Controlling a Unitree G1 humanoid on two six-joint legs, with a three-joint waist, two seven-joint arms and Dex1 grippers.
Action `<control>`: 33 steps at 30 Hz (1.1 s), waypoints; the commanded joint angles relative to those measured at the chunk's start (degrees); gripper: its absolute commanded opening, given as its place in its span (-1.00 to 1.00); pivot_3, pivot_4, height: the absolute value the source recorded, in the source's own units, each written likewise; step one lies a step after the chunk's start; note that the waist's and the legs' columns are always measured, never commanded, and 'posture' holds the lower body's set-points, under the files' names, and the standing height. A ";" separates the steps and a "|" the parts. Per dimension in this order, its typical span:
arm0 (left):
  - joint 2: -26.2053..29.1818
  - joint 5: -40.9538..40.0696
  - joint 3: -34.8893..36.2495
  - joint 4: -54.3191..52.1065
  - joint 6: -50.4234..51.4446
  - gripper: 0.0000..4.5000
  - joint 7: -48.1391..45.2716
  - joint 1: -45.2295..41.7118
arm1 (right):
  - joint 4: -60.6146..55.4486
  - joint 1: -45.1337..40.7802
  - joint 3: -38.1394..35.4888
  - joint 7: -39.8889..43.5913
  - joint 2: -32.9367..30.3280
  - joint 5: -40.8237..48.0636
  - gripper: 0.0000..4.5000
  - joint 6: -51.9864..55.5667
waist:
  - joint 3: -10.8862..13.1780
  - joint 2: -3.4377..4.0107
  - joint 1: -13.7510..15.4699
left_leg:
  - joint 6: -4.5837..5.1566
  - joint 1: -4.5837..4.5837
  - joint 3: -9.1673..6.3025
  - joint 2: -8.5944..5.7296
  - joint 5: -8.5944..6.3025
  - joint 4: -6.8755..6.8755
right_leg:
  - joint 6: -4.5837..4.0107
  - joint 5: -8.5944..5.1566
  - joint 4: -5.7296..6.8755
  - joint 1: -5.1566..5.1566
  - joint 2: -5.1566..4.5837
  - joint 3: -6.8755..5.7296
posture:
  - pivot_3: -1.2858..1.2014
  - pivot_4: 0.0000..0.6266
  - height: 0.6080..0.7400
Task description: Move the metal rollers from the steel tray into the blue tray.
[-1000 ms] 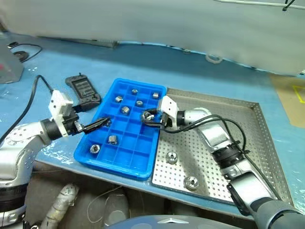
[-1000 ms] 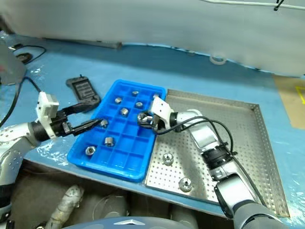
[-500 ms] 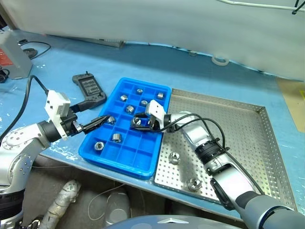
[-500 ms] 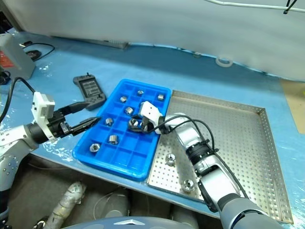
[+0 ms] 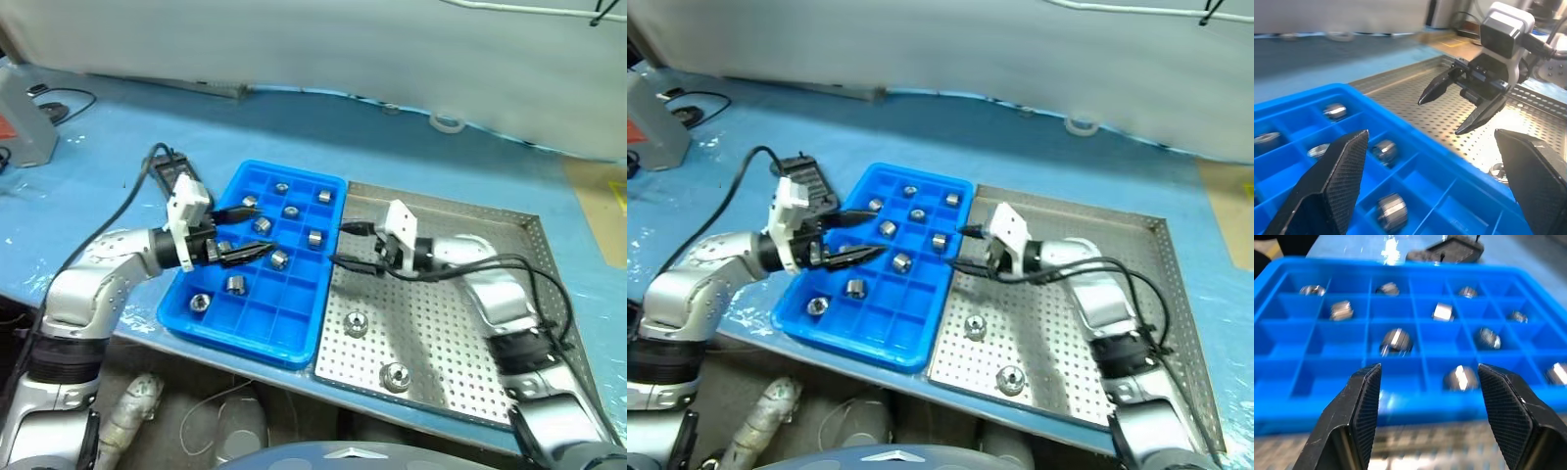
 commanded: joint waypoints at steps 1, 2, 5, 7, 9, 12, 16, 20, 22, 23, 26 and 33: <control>-2.10 2.04 -3.39 4.60 -2.48 0.93 -3.56 -5.30 | -13.70 5.48 -2.45 0.72 -3.88 5.62 0.45 6.49 | -0.02 0.04 -1.02 | 0.00 0.02 0.01 0.03 0.00 0.01 | 0.00 0.00 0.01 0.00 0.05 0.04 | -0.09 -0.52 1.00; -2.76 2.58 -4.31 6.18 -2.82 0.93 -4.50 -6.55 | -16.44 7.55 -2.56 1.12 -5.43 6.70 0.45 8.25 | -0.01 0.07 -1.60 | 0.00 0.03 0.03 0.04 0.00 -0.01 | 0.00 0.00 -0.01 -0.01 0.06 0.08 | -0.10 -0.52 1.00; -4.37 3.85 -6.34 9.71 -3.73 0.93 -7.16 -9.29 | -19.34 12.33 -2.73 0.29 -7.72 7.71 0.45 10.54 | -0.08 0.03 -3.22 | 0.00 0.14 0.06 0.05 0.00 -0.02 | -0.01 -0.01 -0.03 0.03 0.08 0.19 | -0.14 -0.52 1.00; -5.23 4.72 -7.26 11.44 -4.28 0.93 -8.23 -10.47 | -18.04 13.80 -1.79 -1.23 -7.78 6.32 0.45 10.00 | -0.10 -0.01 -4.18 | 0.05 0.36 0.13 0.14 -0.03 -0.03 | -0.03 -0.02 -0.11 0.19 0.08 0.33 | -0.15 -0.52 1.00; -5.88 5.25 -7.71 12.32 -4.42 0.93 -8.95 -11.16 | -16.28 14.78 -0.20 -2.23 -7.78 4.39 0.45 8.77 | -0.09 0.00 -5.11 | 0.08 0.36 0.23 0.11 -0.05 -0.03 | -0.04 -0.03 -0.20 0.14 0.04 0.49 | -0.16 -0.52 1.00; -6.25 5.45 -7.82 12.41 -3.98 0.93 -9.57 -11.57 | -13.95 15.09 2.17 -3.85 -5.98 2.81 0.45 7.48 | -0.10 0.00 -5.72 | 0.14 0.37 0.28 0.09 -0.08 0.01 | -0.04 -0.03 -0.21 0.06 0.04 0.69 | -0.17 -0.52 1.00; -5.83 5.75 -7.48 12.23 -3.44 0.93 -9.78 -11.33 | -11.46 14.38 4.15 -4.52 -3.75 2.44 0.45 7.44 | -0.09 0.01 -6.16 | 0.18 0.36 0.32 0.09 -0.10 0.01 | -0.05 -0.03 -0.19 0.04 0.04 0.69 | -0.15 -0.52 1.00; -4.73 5.99 -6.42 11.95 -3.02 0.93 -8.97 -10.51 | -8.04 13.81 5.99 -3.43 -2.64 2.55 0.45 7.15 | -0.09 0.01 -6.08 | 0.33 0.33 0.33 0.05 -0.18 0.05 | -0.07 -0.04 -0.21 0.06 0.00 0.69 | -0.12 -0.52 1.00; -4.22 5.93 -5.99 11.43 -2.83 0.93 -8.65 -9.88 | -5.38 13.47 7.48 -3.43 -2.11 0.80 0.45 5.29 | -0.09 0.01 -6.07 | 0.36 0.33 0.32 0.03 -0.20 0.06 | -0.07 -0.04 -0.21 0.07 -0.03 0.69 | -0.12 -0.52 1.00; -4.02 5.89 -5.82 11.03 -2.74 0.93 -8.46 -9.51 | -4.29 13.27 8.03 -3.47 -1.69 0.27 0.45 4.52 | -0.08 0.03 -6.03 | 0.37 0.33 0.33 0.02 -0.21 0.07 | -0.08 -0.04 -0.21 0.07 -0.04 0.69 | -0.11 -0.52 1.00; -3.66 5.47 -5.19 9.61 -2.14 0.93 -7.82 -8.50 | -1.72 12.82 9.21 -3.63 -0.43 -0.92 0.45 2.64 | -0.08 0.03 -5.87 | 0.38 0.32 0.34 0.03 -0.22 0.07 | -0.08 -0.04 -0.21 0.06 -0.05 0.67 | -0.09 -0.52 1.00; -3.18 5.47 -4.40 8.81 -1.99 0.93 -6.86 -7.77 | 0.51 12.98 8.16 -1.65 -0.83 -0.65 0.15 -0.43 | -0.08 0.03 -5.44 | 0.54 0.37 0.33 0.02 -0.31 0.09 | -0.09 -0.04 -0.20 0.13 -0.07 0.67 | -0.08 -0.52 1.00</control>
